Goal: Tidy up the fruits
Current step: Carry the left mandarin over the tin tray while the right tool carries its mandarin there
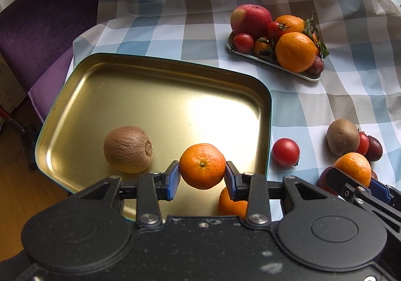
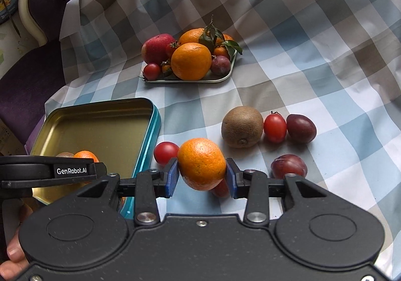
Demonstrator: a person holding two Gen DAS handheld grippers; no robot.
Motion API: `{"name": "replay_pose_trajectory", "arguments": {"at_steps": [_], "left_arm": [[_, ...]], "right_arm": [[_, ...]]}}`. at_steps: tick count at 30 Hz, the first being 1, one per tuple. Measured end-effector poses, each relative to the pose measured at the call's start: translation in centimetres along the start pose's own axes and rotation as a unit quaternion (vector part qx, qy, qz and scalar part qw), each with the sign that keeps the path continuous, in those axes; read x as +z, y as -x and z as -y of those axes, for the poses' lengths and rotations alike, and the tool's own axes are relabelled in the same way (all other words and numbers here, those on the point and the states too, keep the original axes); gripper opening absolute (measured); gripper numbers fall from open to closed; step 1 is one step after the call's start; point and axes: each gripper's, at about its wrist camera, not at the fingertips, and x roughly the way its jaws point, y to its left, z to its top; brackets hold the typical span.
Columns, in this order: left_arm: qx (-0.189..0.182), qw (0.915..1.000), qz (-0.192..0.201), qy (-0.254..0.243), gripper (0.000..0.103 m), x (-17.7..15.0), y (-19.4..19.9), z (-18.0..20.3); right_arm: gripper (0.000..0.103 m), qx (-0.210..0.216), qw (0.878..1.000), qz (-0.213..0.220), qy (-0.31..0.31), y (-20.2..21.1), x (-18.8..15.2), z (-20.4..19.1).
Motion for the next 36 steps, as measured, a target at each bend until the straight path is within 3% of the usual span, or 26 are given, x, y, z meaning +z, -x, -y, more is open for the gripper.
{"name": "replay_pose_trajectory", "arguments": {"at_steps": [11, 23, 33, 36], "left_arm": [[0.031, 0.9991, -0.023, 0.018, 0.037, 0.1, -0.9, -4.5], [0.007, 0.9996, -0.028, 0.005, 0.038, 0.0, -1.4, -6.7], [0.079, 0.9949, -0.044, 0.044, 0.038, 1.2, -3.9, -9.5], [0.066, 0.9953, -0.048, 0.052, 0.038, 1.2, -3.9, -10.1]], "right_arm": [[0.048, 0.023, 0.999, -0.001, 0.026, -1.6, 0.5, -3.8], [0.048, 0.034, 0.998, -0.008, 0.055, -3.2, 0.5, -7.4], [0.048, 0.033, 0.997, -0.012, 0.062, -3.8, 0.3, -8.5], [0.048, 0.033, 0.997, -0.010, 0.063, -3.8, 0.4, -8.7]]}}
